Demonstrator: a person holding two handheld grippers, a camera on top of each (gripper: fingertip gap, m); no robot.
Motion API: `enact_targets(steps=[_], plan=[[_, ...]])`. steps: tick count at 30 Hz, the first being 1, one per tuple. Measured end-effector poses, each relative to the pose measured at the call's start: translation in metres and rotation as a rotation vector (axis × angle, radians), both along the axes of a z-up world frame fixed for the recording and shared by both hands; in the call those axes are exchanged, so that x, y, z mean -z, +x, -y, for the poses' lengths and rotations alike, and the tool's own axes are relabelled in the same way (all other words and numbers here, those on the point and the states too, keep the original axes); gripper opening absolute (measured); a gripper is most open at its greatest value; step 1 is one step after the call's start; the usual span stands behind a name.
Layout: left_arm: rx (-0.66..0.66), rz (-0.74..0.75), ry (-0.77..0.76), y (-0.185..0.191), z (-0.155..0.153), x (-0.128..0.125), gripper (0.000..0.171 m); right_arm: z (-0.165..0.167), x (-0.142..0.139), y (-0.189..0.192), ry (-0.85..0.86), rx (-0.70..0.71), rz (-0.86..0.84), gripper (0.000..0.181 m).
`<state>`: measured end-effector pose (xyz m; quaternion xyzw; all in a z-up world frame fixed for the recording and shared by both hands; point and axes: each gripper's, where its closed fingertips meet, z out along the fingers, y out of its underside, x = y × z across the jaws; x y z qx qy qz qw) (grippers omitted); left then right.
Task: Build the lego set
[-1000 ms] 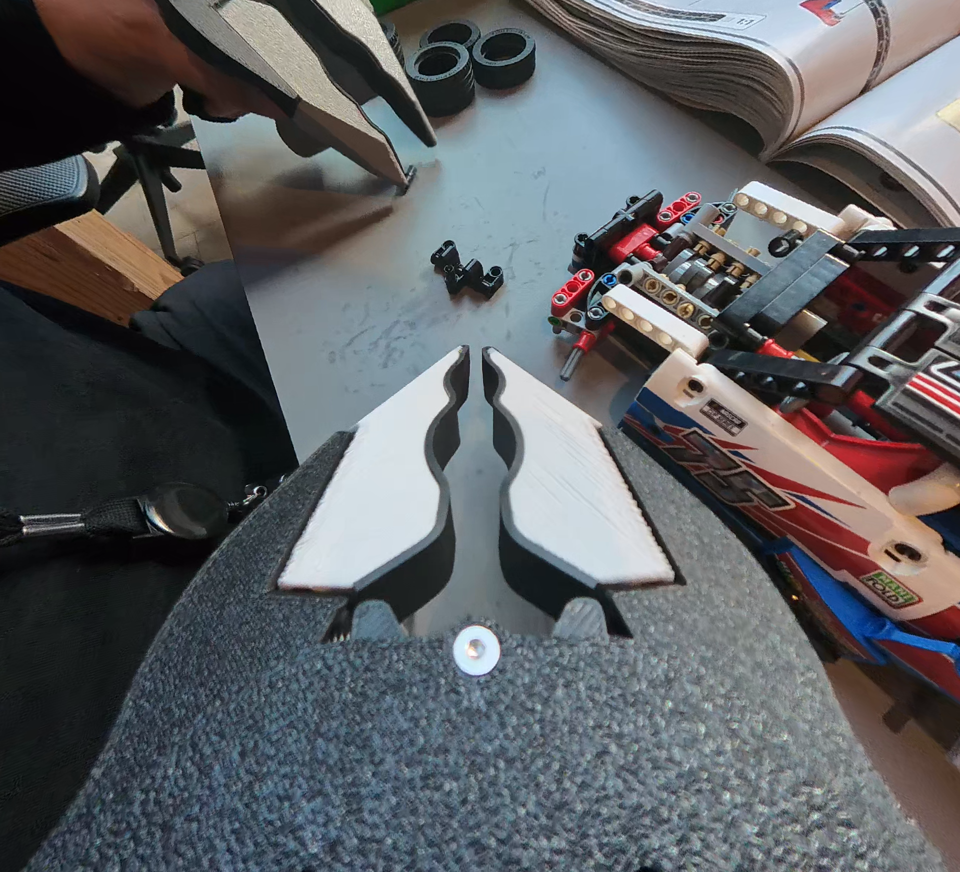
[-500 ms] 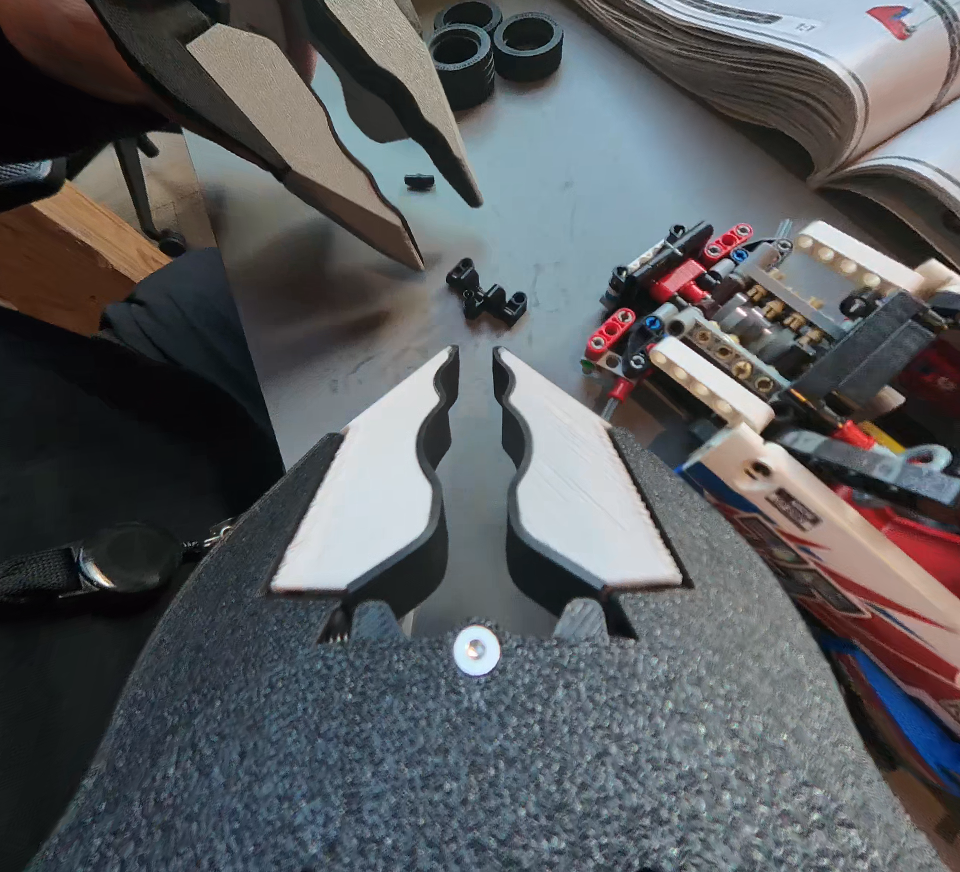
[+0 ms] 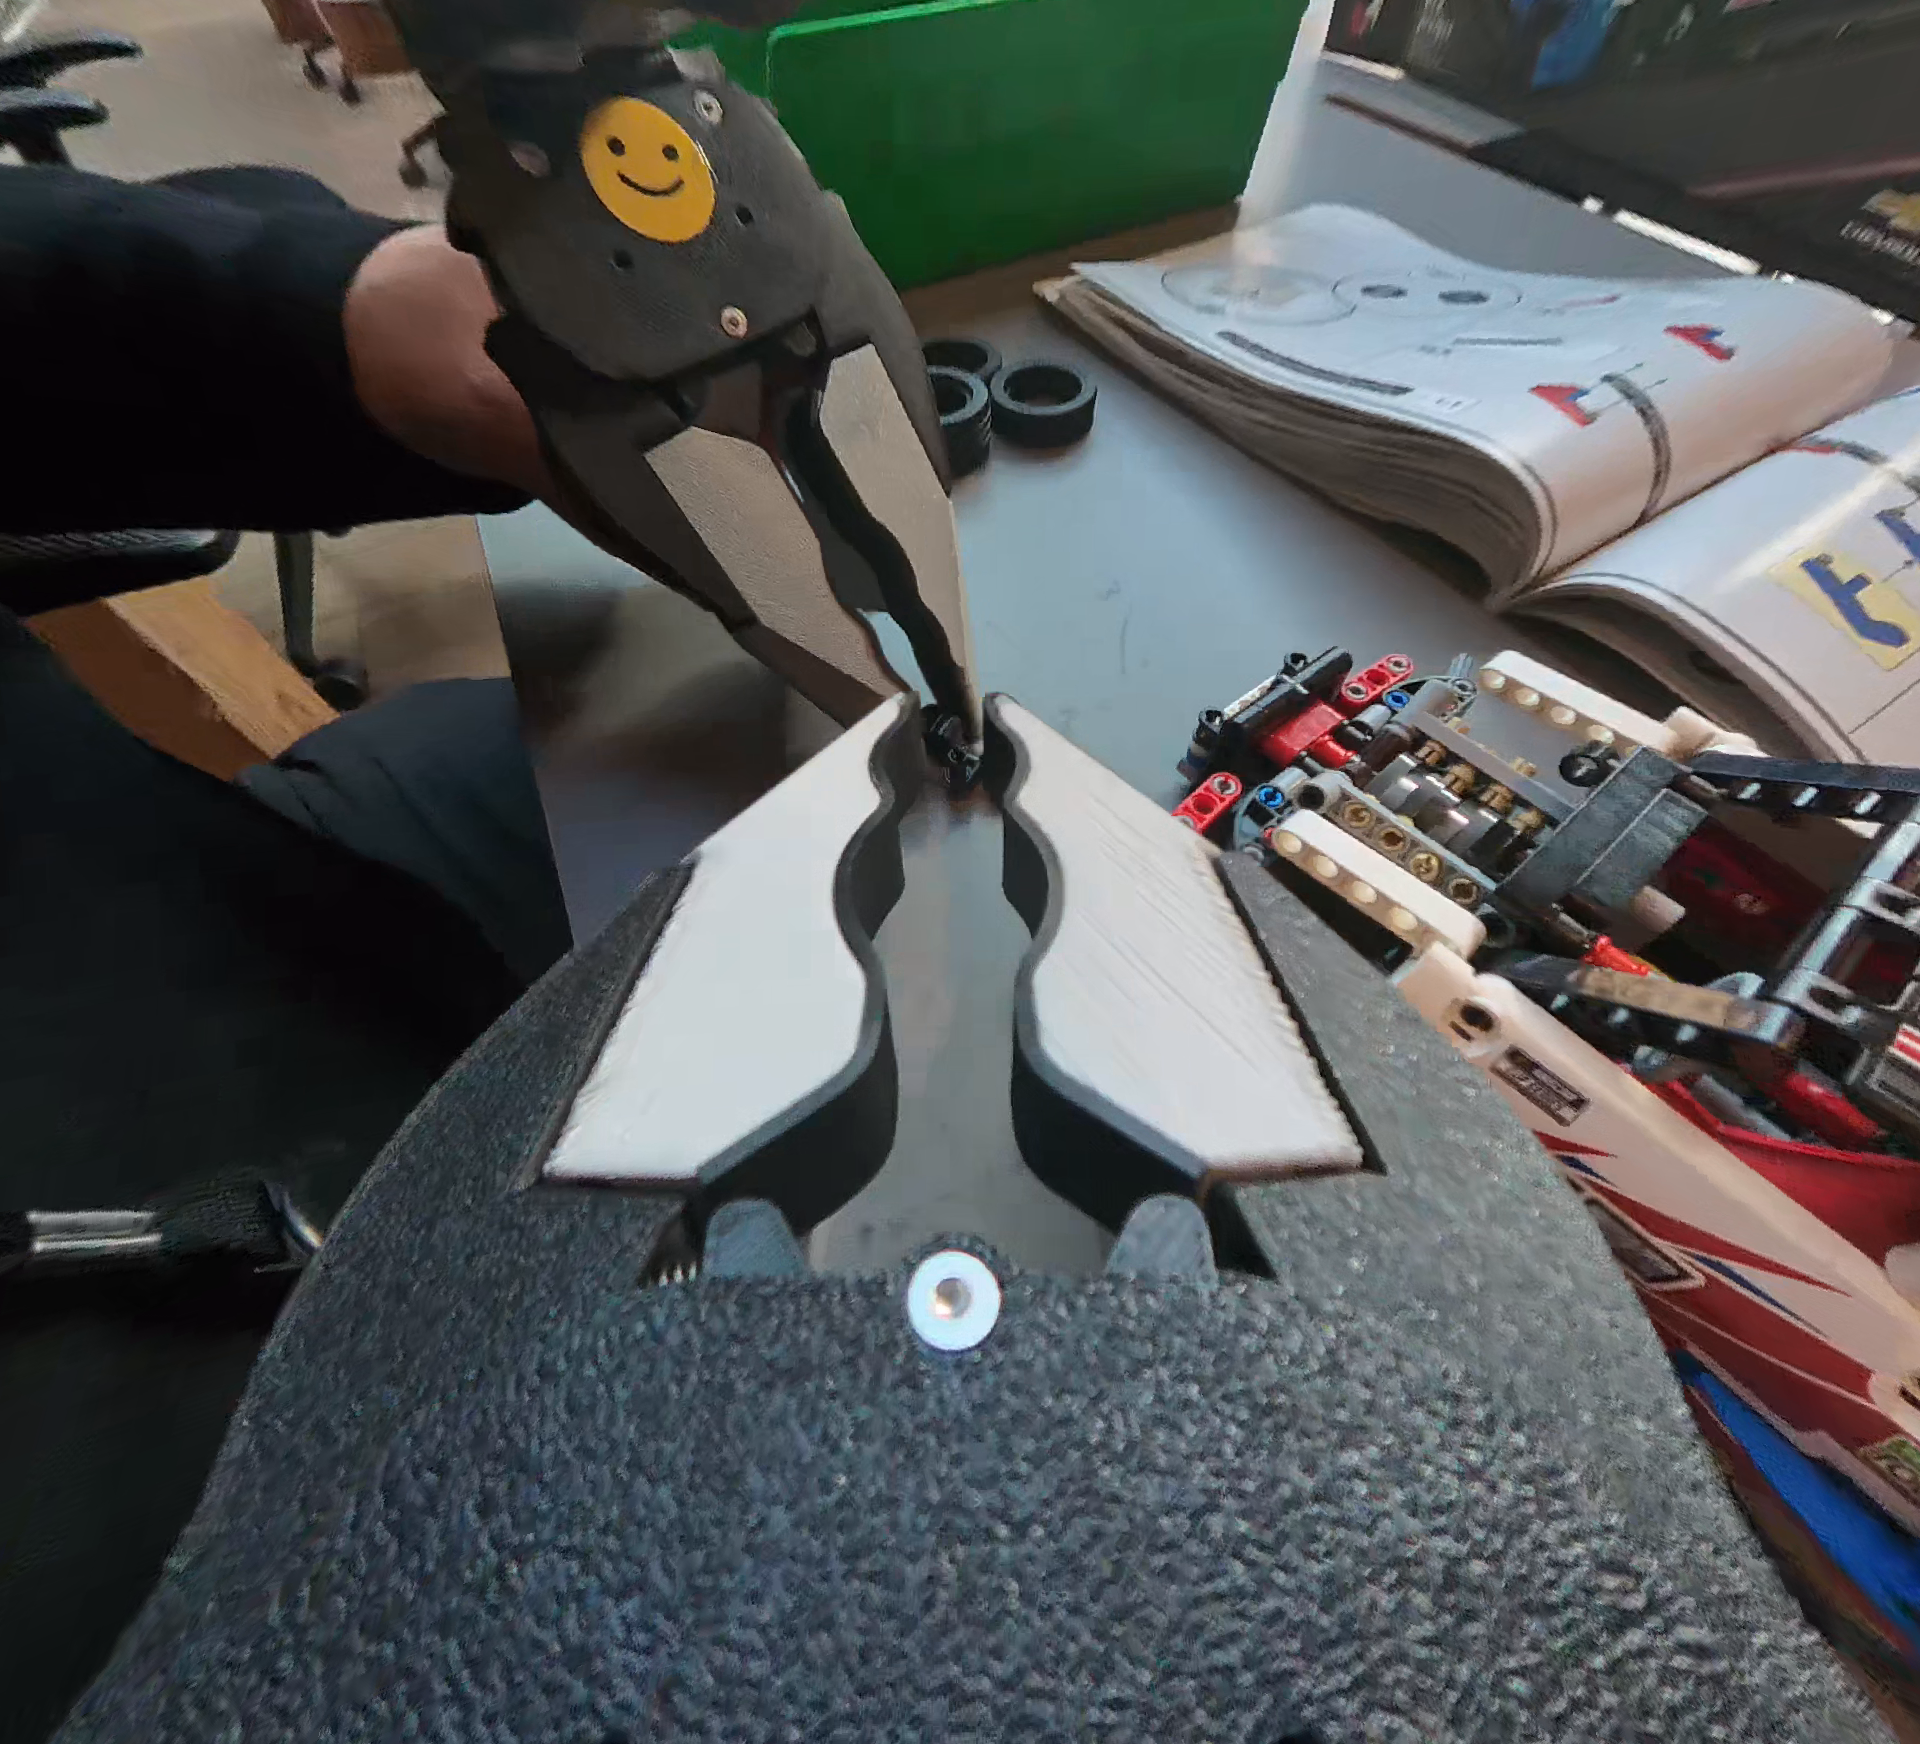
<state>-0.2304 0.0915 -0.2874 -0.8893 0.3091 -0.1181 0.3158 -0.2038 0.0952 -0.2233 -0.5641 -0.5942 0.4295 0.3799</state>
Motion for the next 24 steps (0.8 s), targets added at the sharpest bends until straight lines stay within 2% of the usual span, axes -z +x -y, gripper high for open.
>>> enact_targets(steps=[7, 16, 20, 22, 24], plan=[[-0.028, 0.023, 0.006, 0.0, -0.001, 0.0, 0.007, 0.001, -0.023, 0.012, -0.023, -0.028, -0.161, 0.011], [-0.008, -0.054, 0.04, 0.0, -0.006, 0.0, 0.007, 0.003, -0.037, 0.021, -0.059, -0.069, -0.263, 0.011], [0.064, -0.211, 0.118, -0.007, -0.008, -0.001, 0.006, -0.001, -0.04, 0.024, -0.09, -0.058, -0.284, 0.011], [0.11, -0.337, 0.197, -0.015, -0.011, -0.003, 0.006, -0.003, -0.037, 0.023, -0.096, -0.046, -0.263, 0.011], [0.171, -0.531, 0.335, -0.026, -0.016, -0.009, 0.006, -0.007, -0.029, 0.02, -0.095, -0.03, -0.204, 0.011]])
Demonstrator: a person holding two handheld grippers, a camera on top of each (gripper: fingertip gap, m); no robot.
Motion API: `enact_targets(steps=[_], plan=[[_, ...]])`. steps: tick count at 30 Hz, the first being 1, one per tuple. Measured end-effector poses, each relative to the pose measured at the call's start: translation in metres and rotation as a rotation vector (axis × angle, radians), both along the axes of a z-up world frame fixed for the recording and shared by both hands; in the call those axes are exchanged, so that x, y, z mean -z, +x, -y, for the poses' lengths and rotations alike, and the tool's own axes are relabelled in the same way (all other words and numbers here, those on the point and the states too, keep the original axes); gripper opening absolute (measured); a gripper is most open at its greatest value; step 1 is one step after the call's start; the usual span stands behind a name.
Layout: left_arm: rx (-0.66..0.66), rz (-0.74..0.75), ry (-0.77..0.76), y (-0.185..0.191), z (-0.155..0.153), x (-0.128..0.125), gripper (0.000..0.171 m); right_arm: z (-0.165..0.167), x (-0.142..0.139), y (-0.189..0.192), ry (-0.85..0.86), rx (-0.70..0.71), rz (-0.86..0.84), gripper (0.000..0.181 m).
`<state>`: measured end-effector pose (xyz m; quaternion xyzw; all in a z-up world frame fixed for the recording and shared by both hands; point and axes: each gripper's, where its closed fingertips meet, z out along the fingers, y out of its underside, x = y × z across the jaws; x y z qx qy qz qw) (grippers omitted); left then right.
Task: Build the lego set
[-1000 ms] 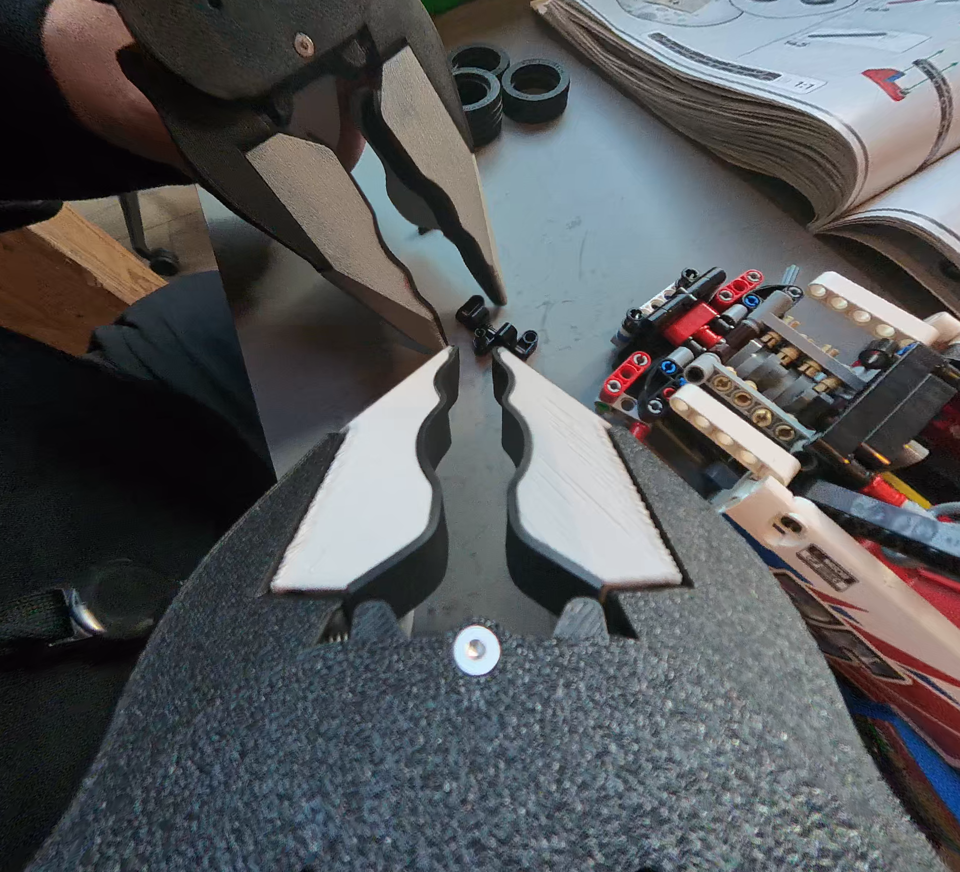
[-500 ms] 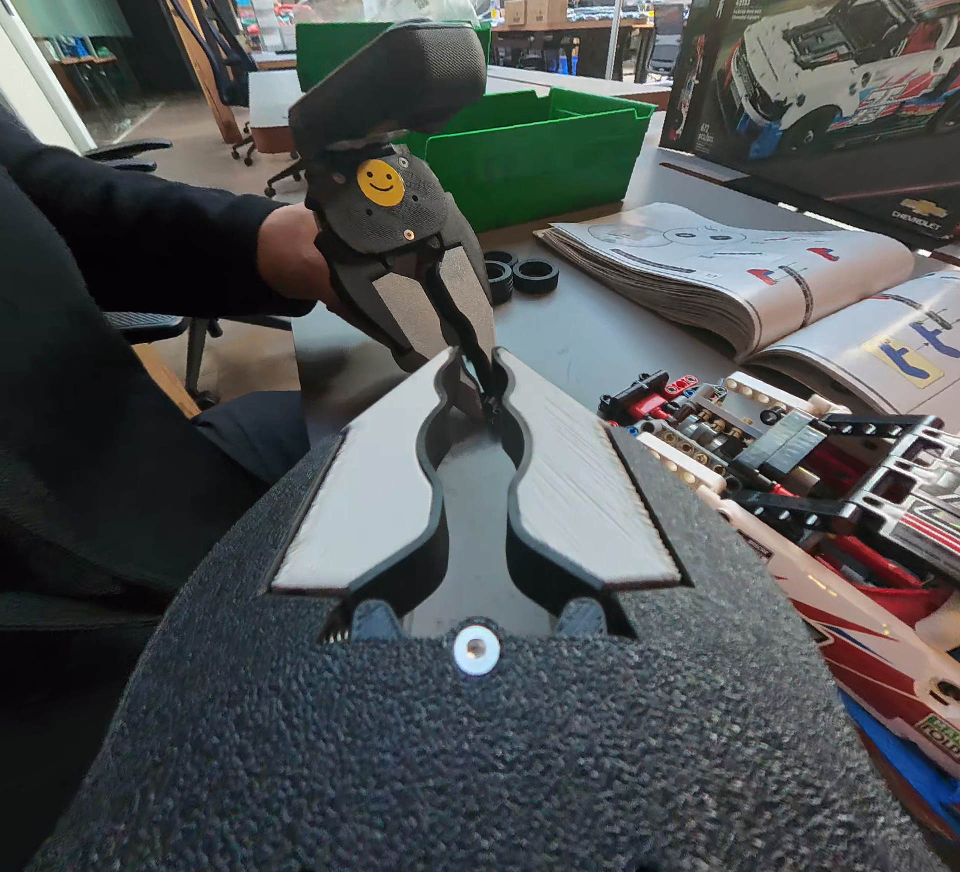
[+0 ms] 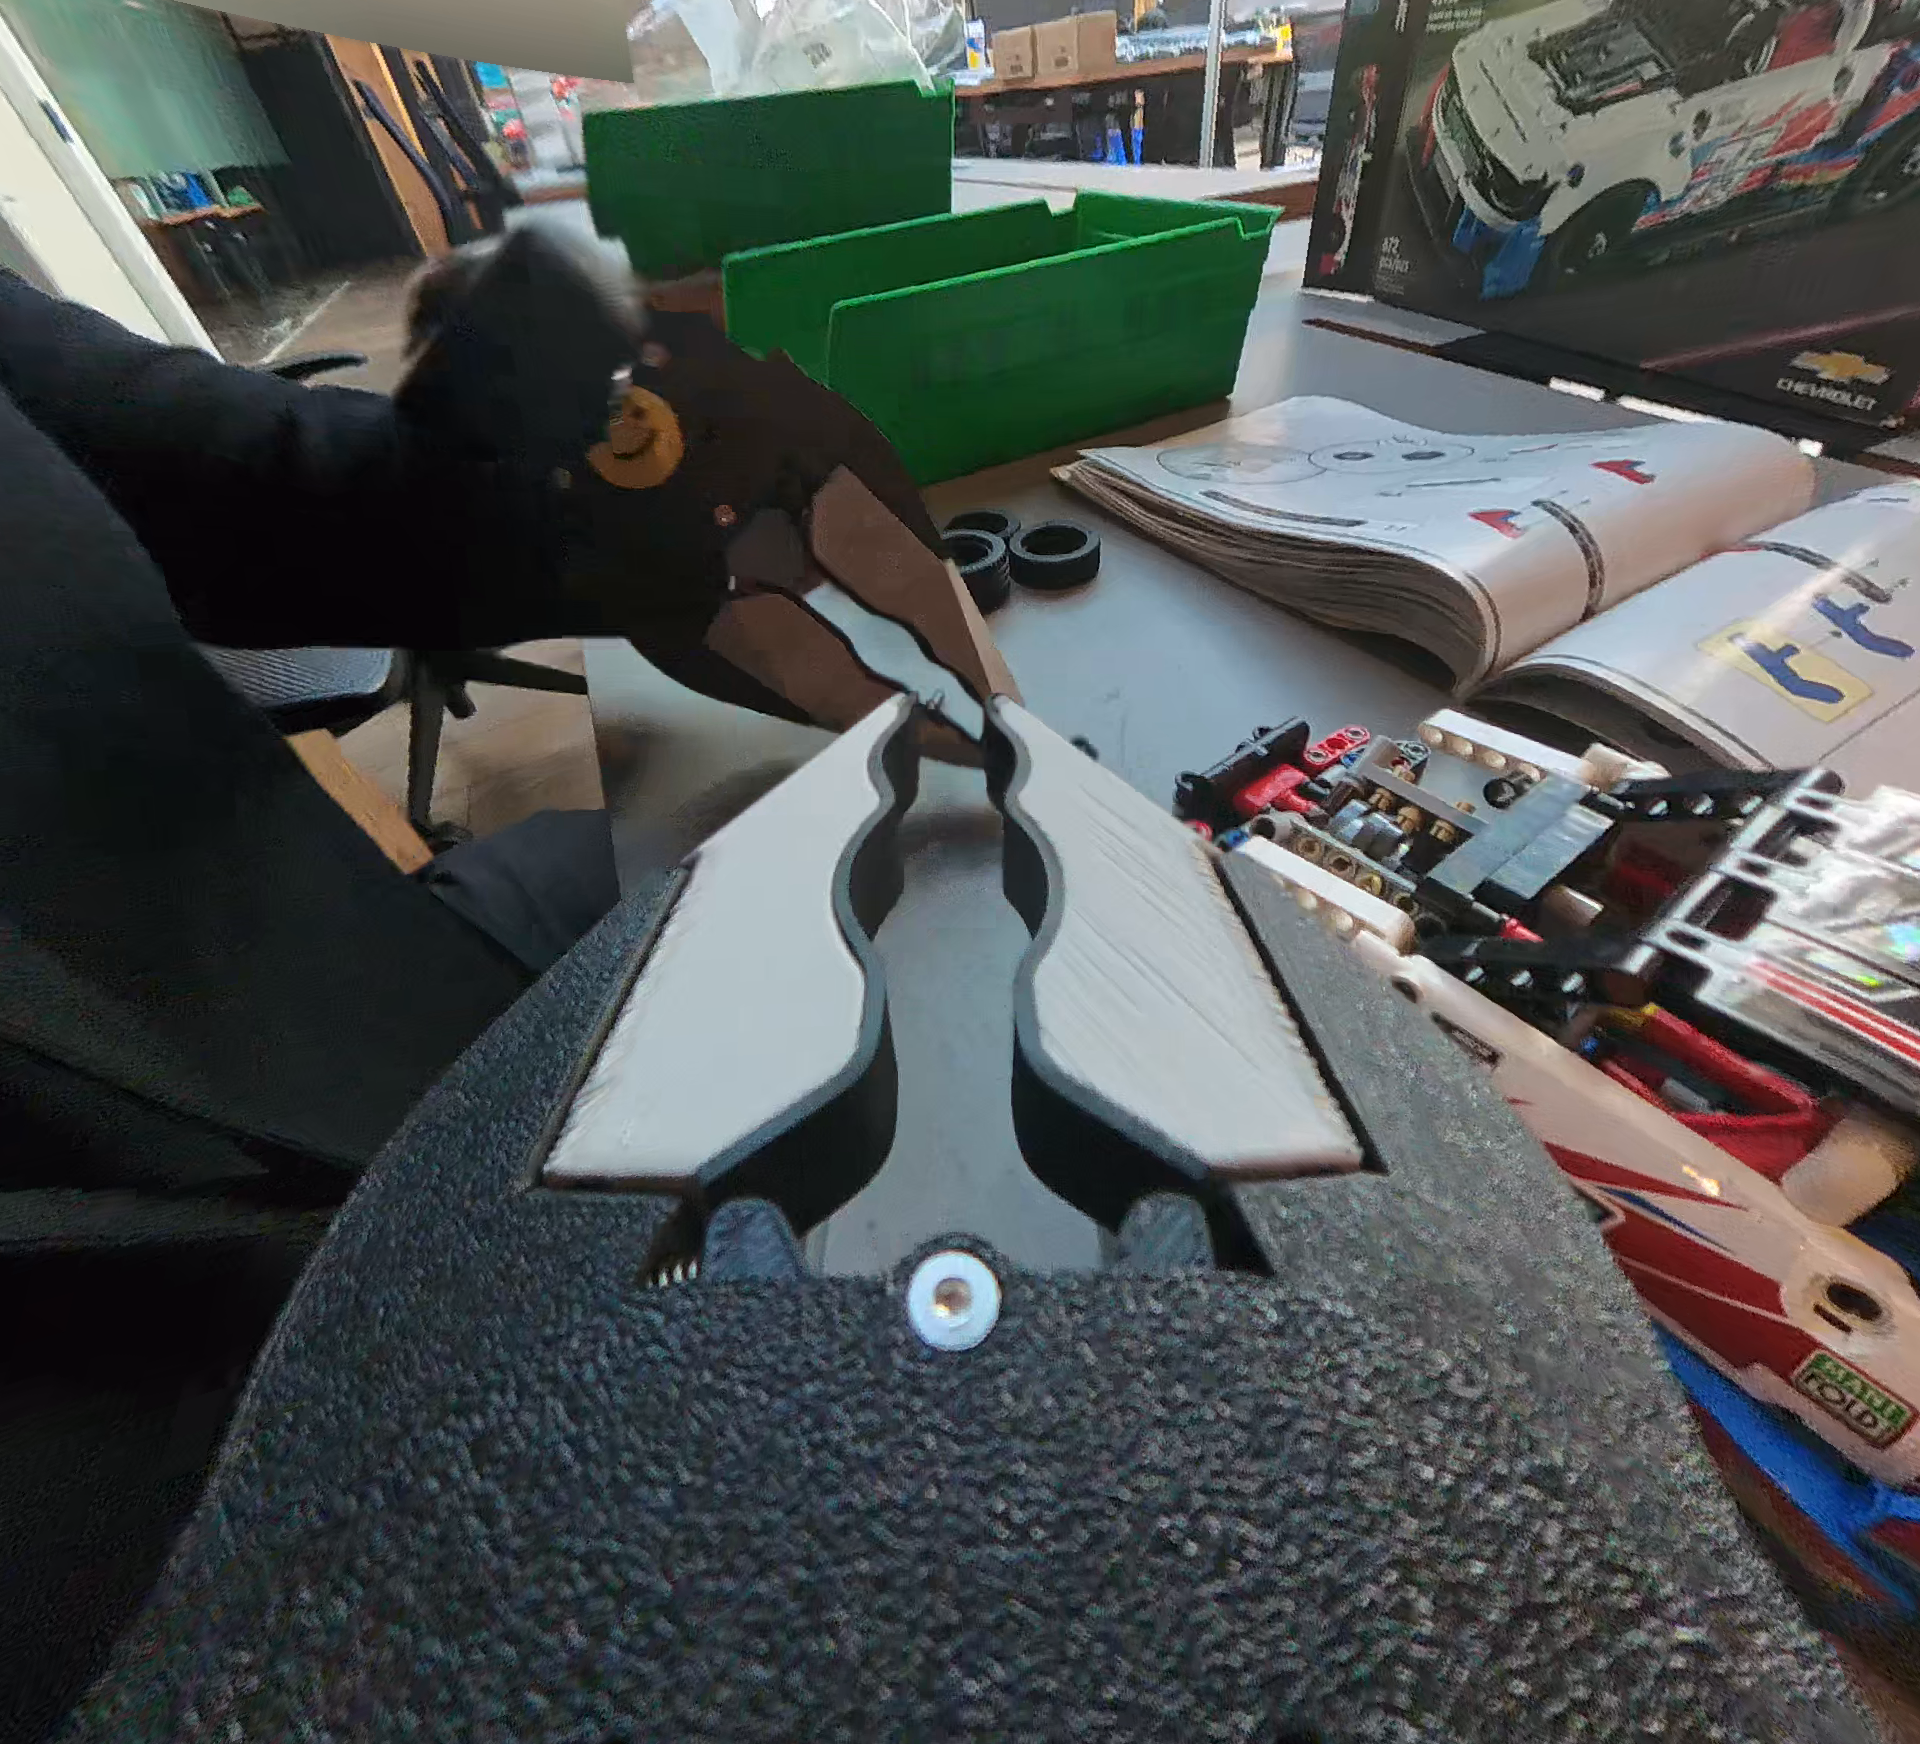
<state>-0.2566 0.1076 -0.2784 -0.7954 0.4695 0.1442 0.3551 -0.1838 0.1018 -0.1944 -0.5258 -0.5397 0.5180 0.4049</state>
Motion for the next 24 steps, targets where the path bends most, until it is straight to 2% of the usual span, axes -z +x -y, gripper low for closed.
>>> enact_targets(steps=[3, 6, 9, 15, 19, 21, 24], plan=[[0.15, -0.308, 0.234, -0.005, -0.005, -0.015, 0.006, -0.001, 0.019, -0.004, -0.005, -0.025, 0.138, 0.013], [0.25, -0.457, 0.345, -0.003, -0.002, -0.018, 0.005, -0.004, 0.026, -0.008, -0.012, -0.02, 0.194, 0.014], [0.289, -0.473, 0.395, 0.001, 0.004, -0.022, 0.005, -0.01, 0.033, -0.013, 0.018, -0.009, 0.256, 0.017], [0.379, -0.469, 0.426, 0.015, 0.017, -0.019, 0.005, 0.003, 0.051, -0.029, 0.095, -0.075, 0.362, 0.025], [0.444, -0.468, 0.448, 0.024, 0.023, -0.019, 0.005, 0.013, 0.059, -0.037, 0.065, -0.134, 0.41, 0.034], [0.455, -0.463, 0.451, 0.026, 0.024, -0.02, 0.005, 0.02, 0.06, -0.037, 0.055, -0.176, 0.419, 0.021], [0.43, -0.437, 0.47, 0.026, 0.024, -0.024, 0.005, 0.019, 0.057, -0.037, 0.056, -0.157, 0.402, 0.018]])
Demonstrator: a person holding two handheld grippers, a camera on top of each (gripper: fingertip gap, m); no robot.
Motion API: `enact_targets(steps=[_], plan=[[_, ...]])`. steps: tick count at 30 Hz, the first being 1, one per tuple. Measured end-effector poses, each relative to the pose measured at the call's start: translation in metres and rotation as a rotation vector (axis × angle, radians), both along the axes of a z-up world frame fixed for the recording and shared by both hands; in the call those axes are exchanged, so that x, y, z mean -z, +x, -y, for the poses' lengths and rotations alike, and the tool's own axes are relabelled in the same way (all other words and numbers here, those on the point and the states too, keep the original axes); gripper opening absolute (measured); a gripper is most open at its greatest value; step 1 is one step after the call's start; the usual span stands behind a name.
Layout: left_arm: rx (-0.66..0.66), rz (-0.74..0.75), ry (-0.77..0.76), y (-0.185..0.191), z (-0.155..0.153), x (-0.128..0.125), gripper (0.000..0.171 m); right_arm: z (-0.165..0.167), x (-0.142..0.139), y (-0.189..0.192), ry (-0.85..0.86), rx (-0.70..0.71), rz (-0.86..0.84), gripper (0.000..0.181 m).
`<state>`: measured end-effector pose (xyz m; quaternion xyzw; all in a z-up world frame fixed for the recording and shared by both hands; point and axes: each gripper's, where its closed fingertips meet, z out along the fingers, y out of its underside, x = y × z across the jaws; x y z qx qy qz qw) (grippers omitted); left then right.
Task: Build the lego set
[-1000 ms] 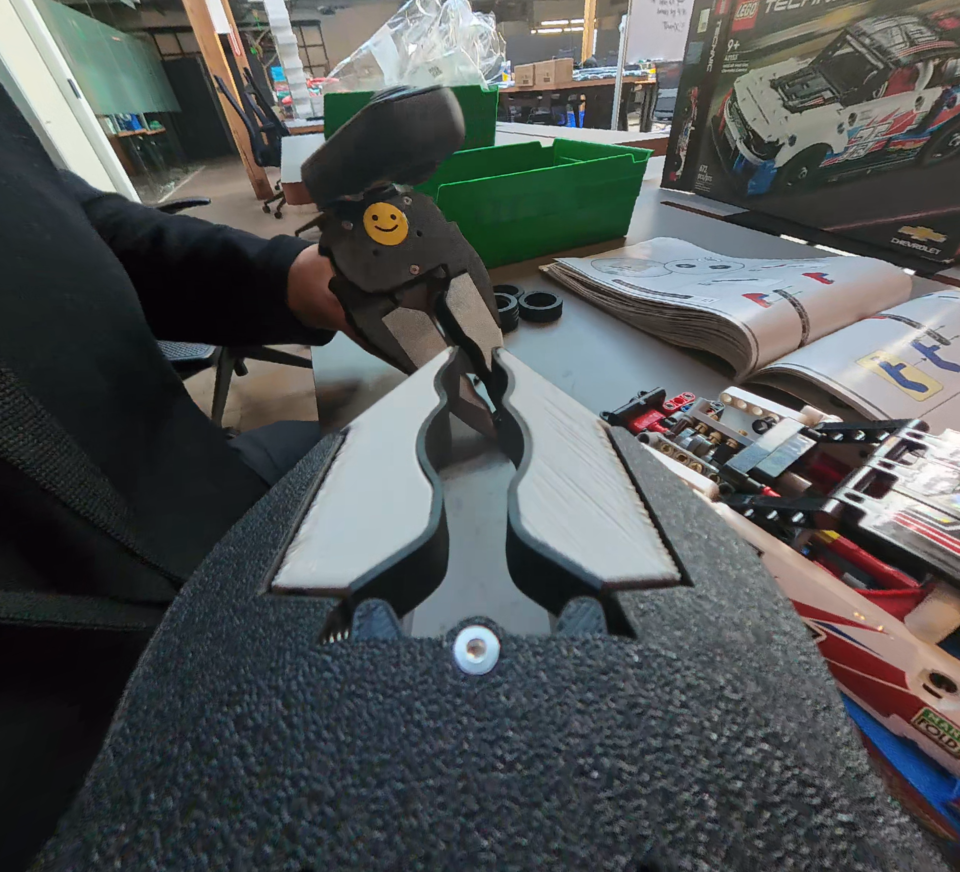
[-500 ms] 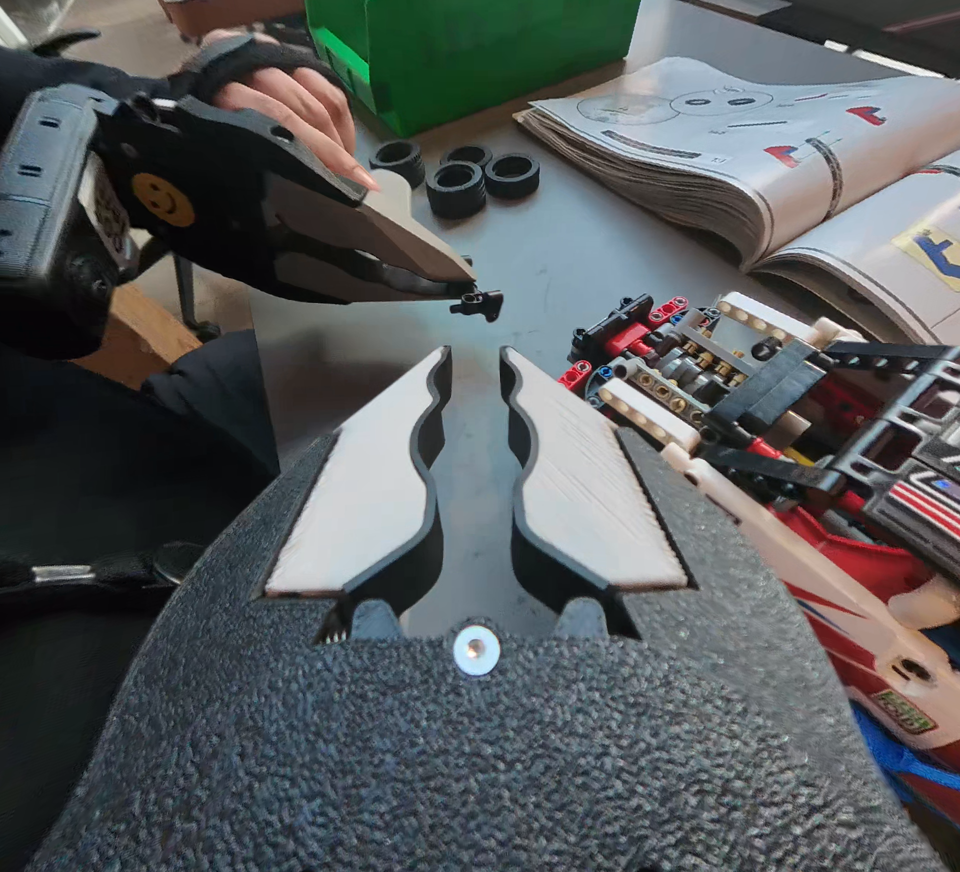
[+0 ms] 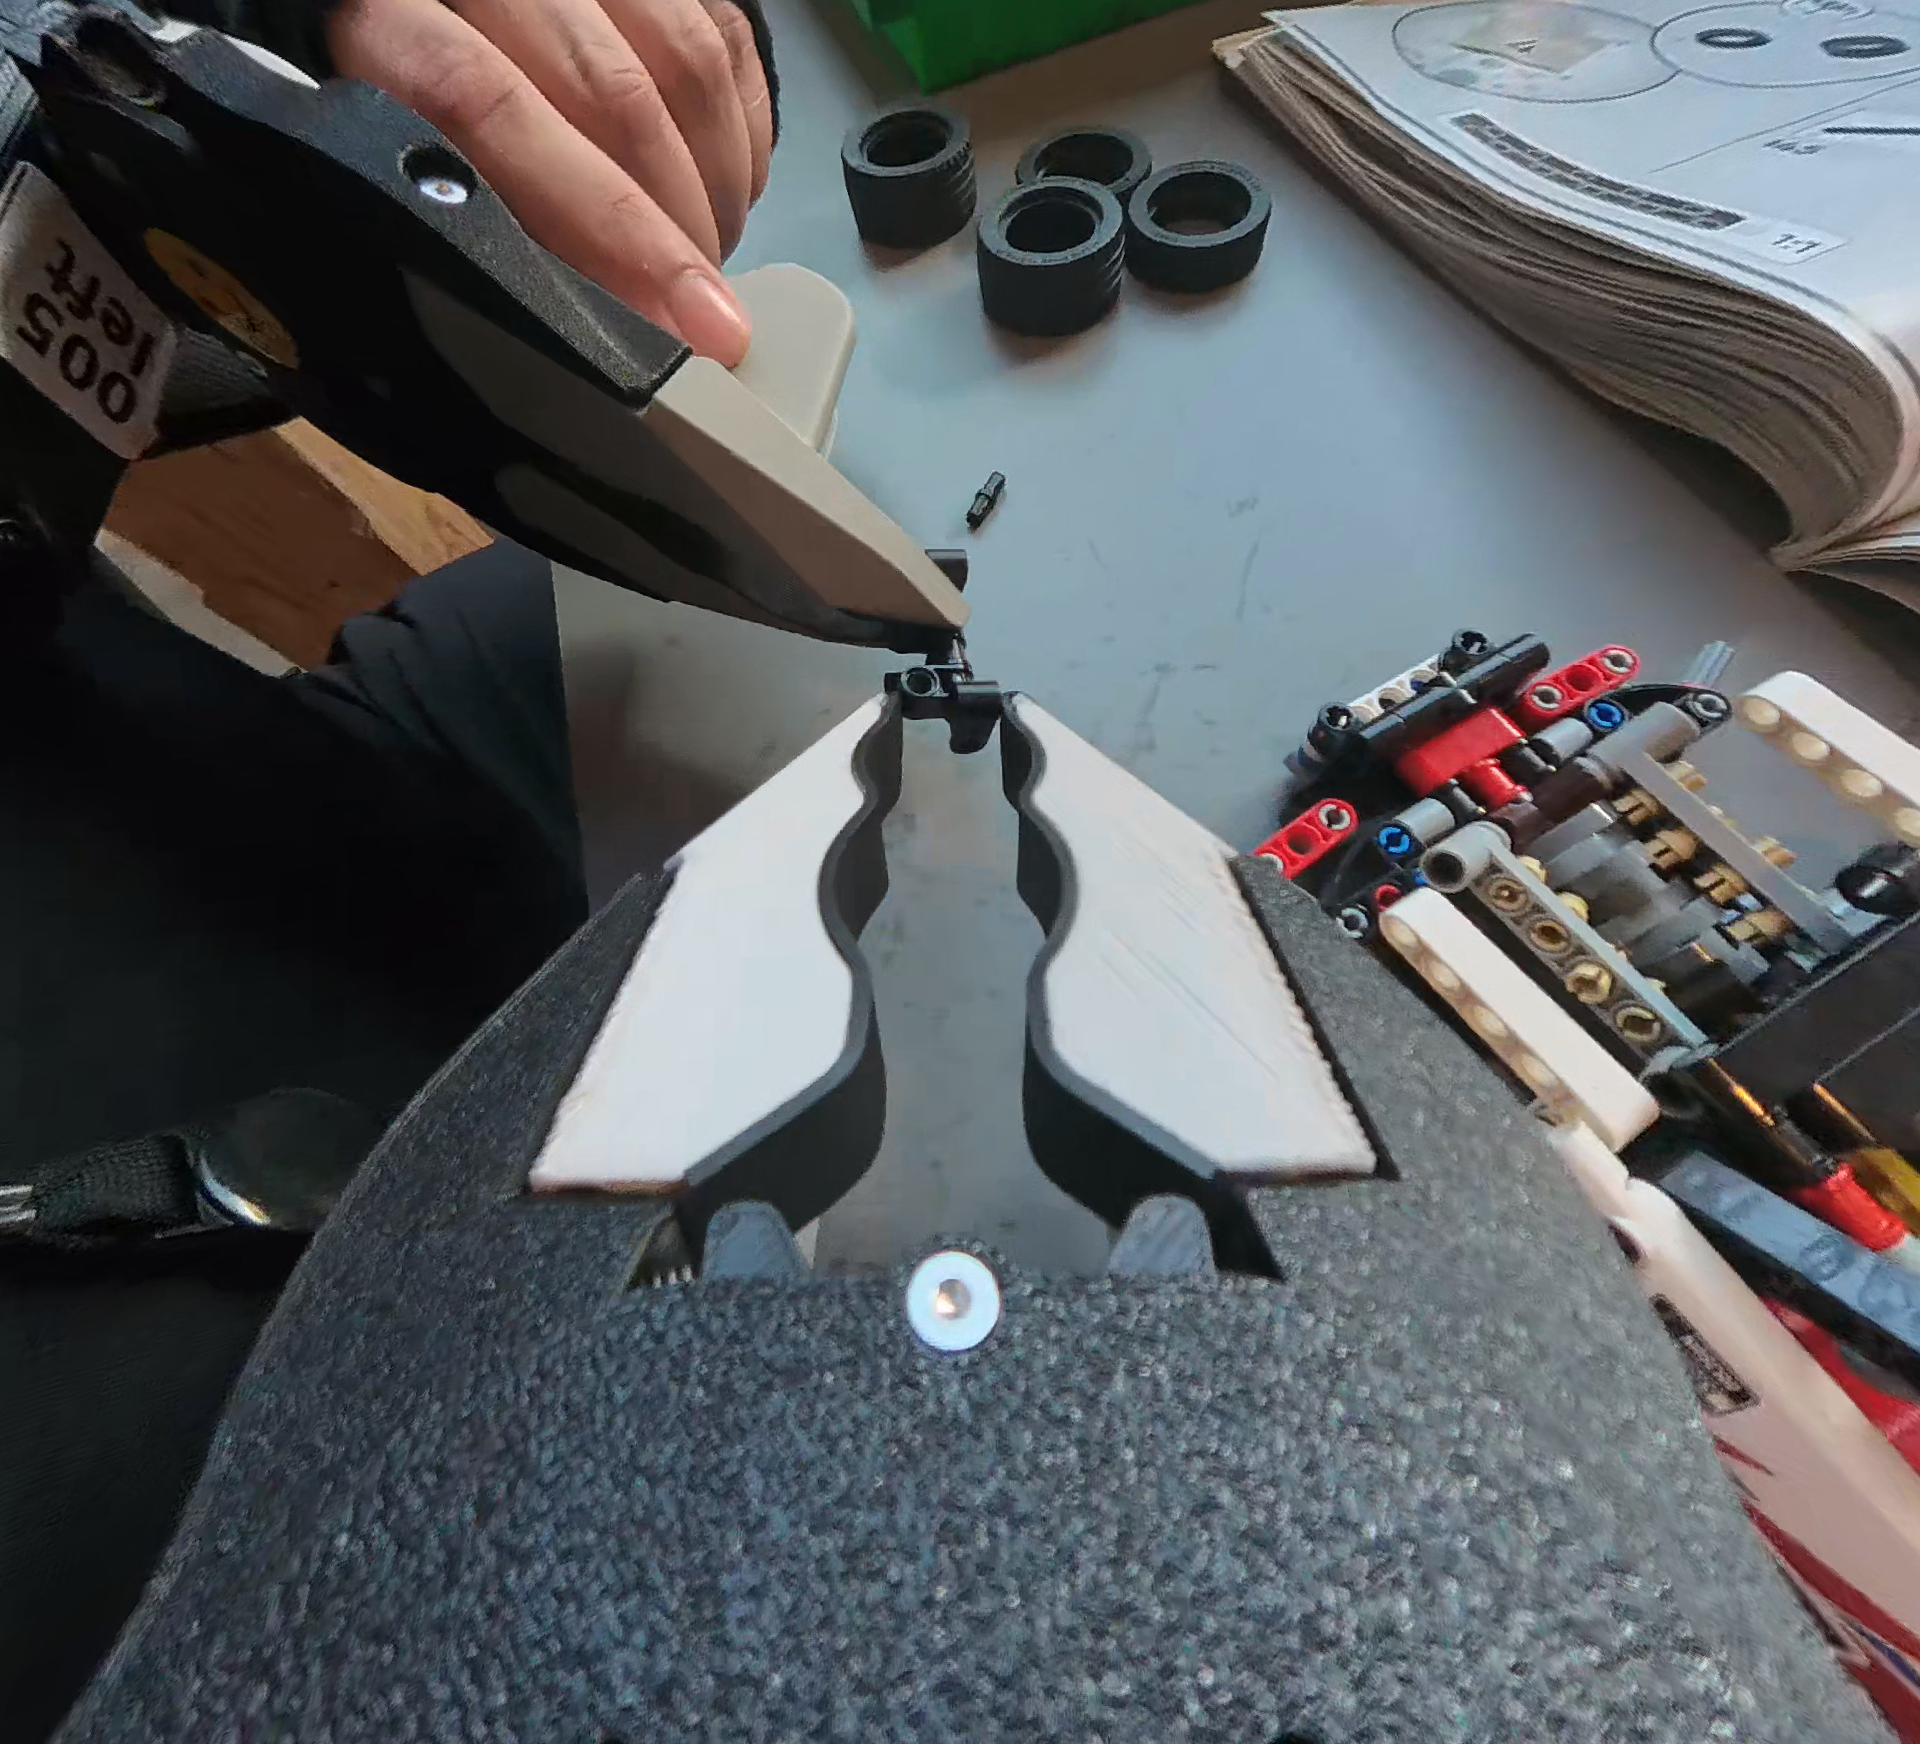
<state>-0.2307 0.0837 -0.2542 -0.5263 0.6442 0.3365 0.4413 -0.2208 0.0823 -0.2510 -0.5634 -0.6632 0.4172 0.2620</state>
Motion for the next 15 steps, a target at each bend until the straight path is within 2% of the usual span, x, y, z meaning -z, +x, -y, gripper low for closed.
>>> enact_targets(steps=[7, 11, 15], plan=[[-0.036, 0.084, -0.045, 0.002, -0.003, 0.004, 0.006, -0.002, 0.002, 0.003, -0.031, 0.021, 0.005, 0.017], [-0.087, 0.181, -0.114, 0.0, -0.003, 0.005, 0.009, -0.008, 0.0, 0.004, -0.003, 0.043, -0.011, 0.007], [-0.132, 0.264, -0.166, -0.003, -0.002, 0.003, 0.0, -0.01, 0.006, 0.006, 0.026, 0.045, 0.011, 0.007]])
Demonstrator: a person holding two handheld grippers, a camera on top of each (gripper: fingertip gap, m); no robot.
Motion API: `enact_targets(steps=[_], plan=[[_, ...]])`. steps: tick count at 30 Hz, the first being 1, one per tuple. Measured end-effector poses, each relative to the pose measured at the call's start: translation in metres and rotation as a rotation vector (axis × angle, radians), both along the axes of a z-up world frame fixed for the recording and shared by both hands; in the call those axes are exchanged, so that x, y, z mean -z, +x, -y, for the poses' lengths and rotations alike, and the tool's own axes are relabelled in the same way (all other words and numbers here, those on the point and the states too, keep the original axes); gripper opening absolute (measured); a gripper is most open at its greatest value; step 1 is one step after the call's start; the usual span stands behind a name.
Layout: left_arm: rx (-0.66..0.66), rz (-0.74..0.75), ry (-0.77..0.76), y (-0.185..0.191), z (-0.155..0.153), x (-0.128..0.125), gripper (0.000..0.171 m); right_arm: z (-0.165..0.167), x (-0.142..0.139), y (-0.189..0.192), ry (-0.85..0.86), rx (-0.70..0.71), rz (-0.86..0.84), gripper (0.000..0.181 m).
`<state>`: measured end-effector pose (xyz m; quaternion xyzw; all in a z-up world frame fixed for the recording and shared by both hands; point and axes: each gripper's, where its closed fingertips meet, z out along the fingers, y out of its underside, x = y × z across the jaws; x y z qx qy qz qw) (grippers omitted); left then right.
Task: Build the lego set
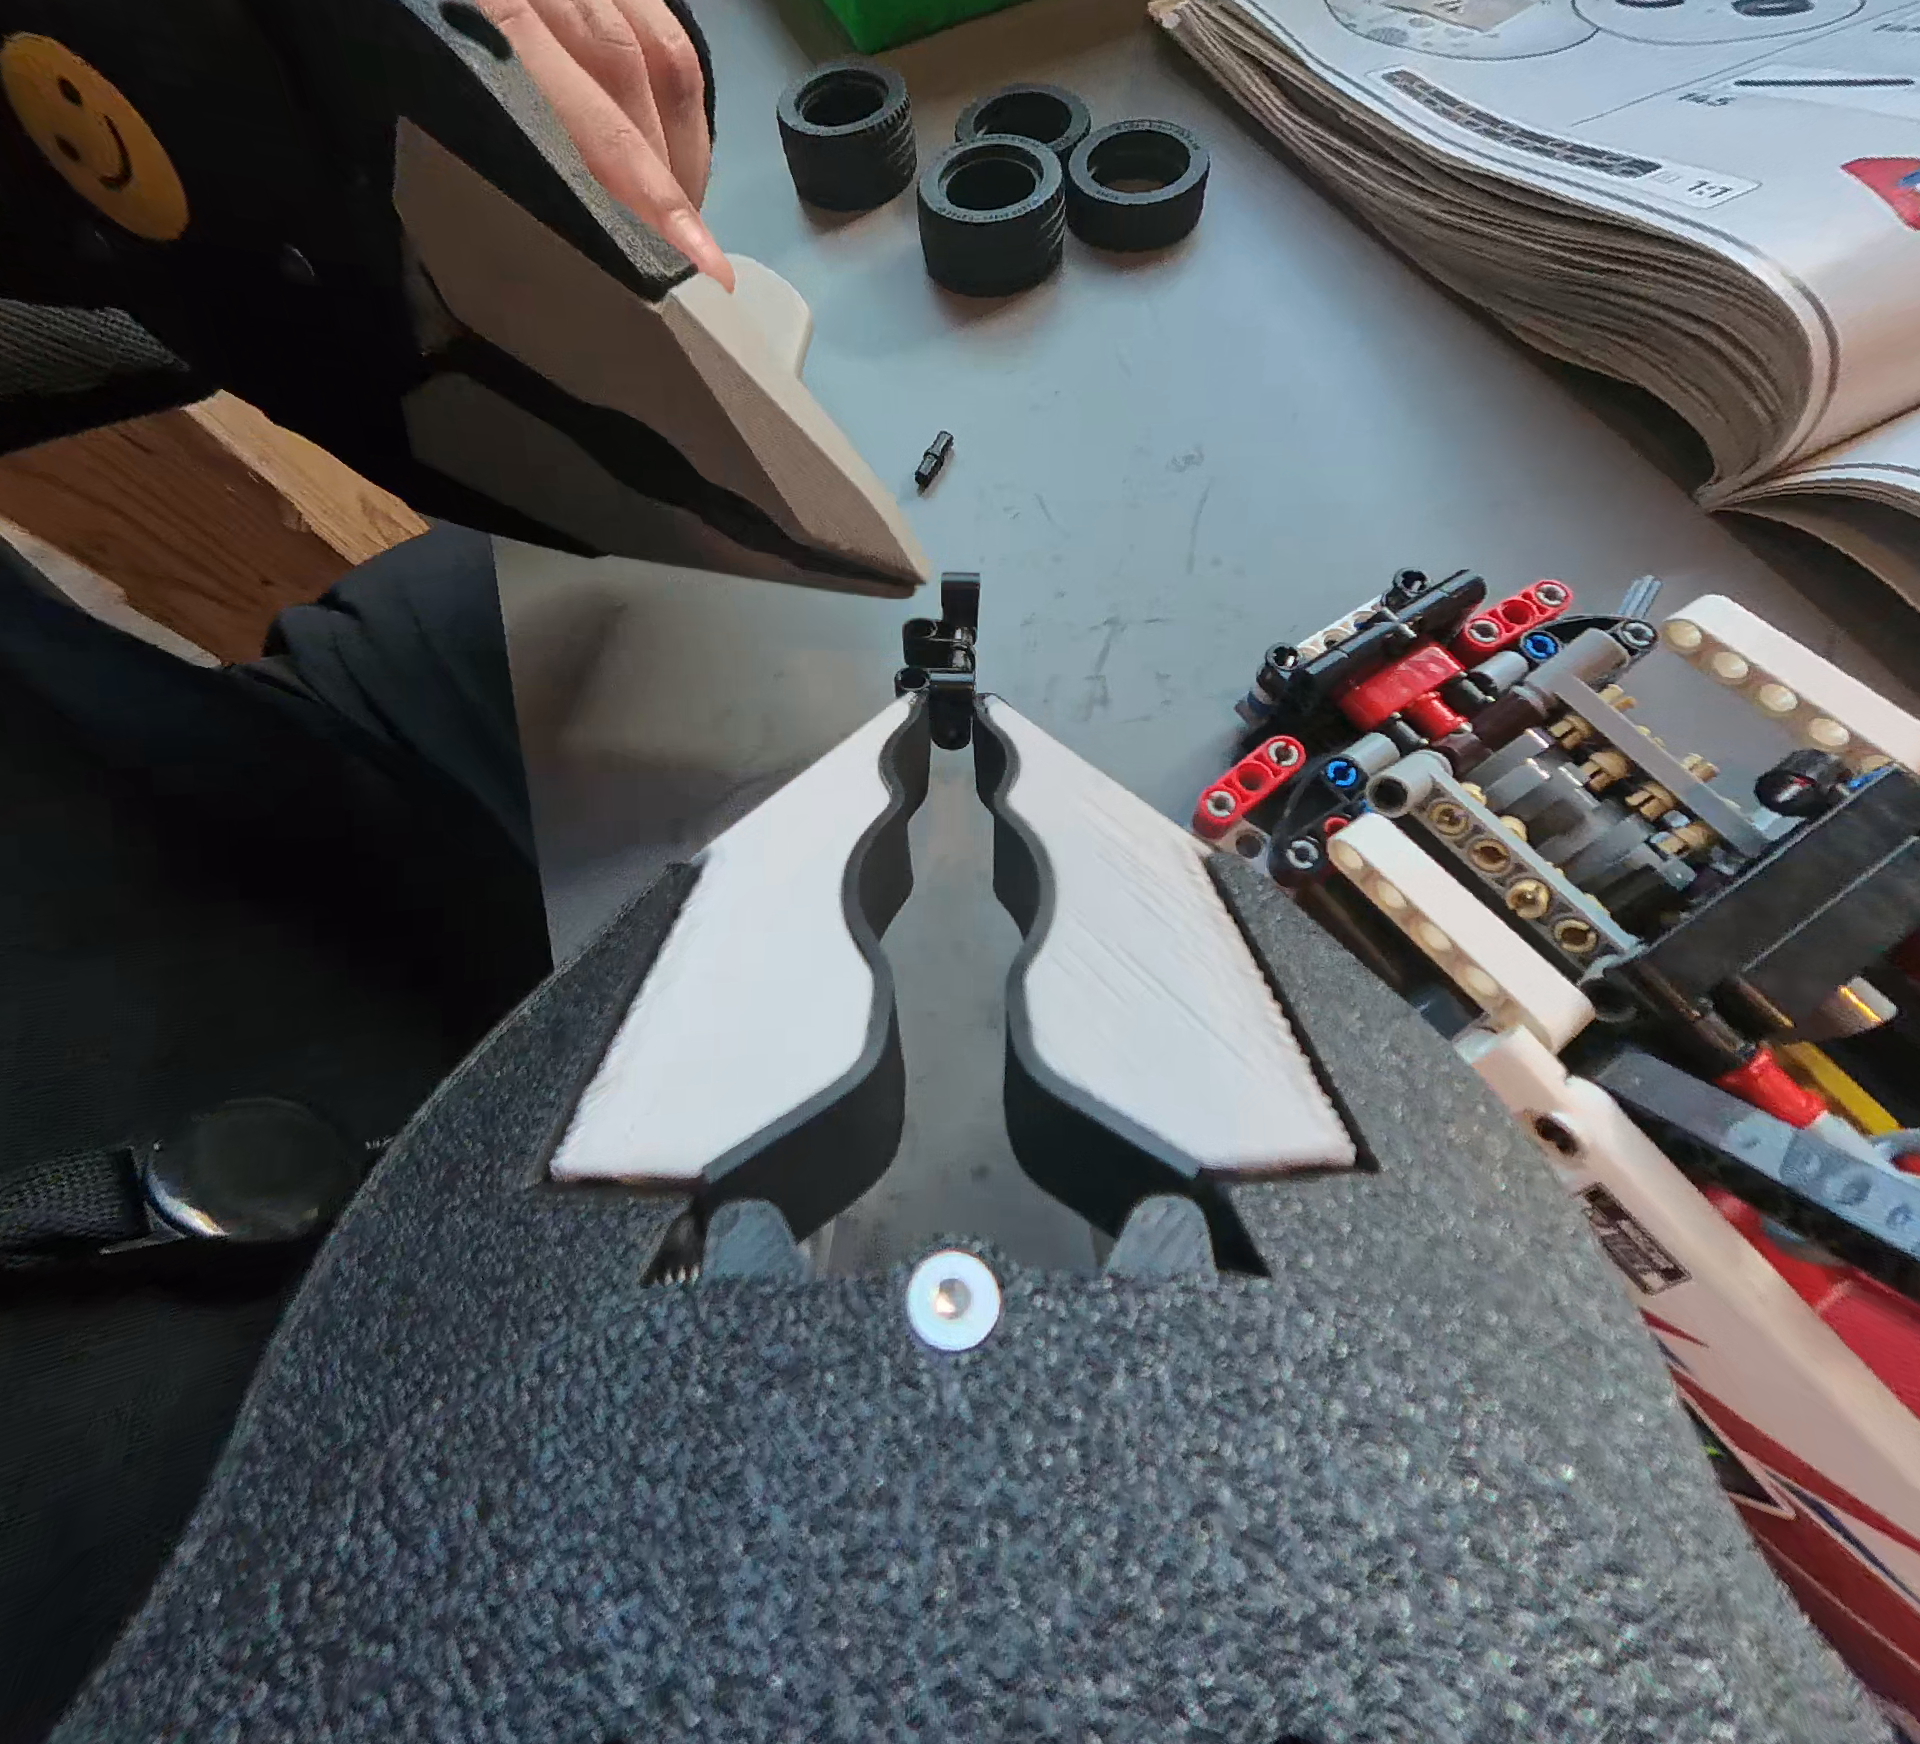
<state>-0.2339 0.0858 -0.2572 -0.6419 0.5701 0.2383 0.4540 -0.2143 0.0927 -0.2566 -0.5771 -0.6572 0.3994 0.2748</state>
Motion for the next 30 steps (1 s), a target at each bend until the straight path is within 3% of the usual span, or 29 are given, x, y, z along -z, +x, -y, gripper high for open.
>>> enact_targets(steps=[5, 12, 16, 23, 30], plan=[[-0.003, 0.012, -0.049, 0.0, 0.006, 0.008, 0.005, 0.0, 0.001, 0.002, 0.019, -0.004, 0.005, 0.007], [-0.091, 0.371, -0.378, -0.006, 0.007, 0.009, 0.025, -0.002, 0.002, 0.004, 0.084, -0.026, 0.001, 0.007], [-0.089, 0.557, -0.556, 0.003, -0.003, 0.004, 0.028, 0.0, -0.001, 0.003, 0.234, -0.074, -0.043, 0.007], [-0.038, 0.717, -0.852, 0.017, 0.0, 0.01, 0.034, 0.001, -0.011, 0.006, 0.571, -0.16, -0.183, 0.007], [0.056, 0.818, -0.958, 0.024, 0.002, -0.002, 0.032, 0.003, -0.023, 0.011, 0.714, -0.248, -0.337, 0.007]])
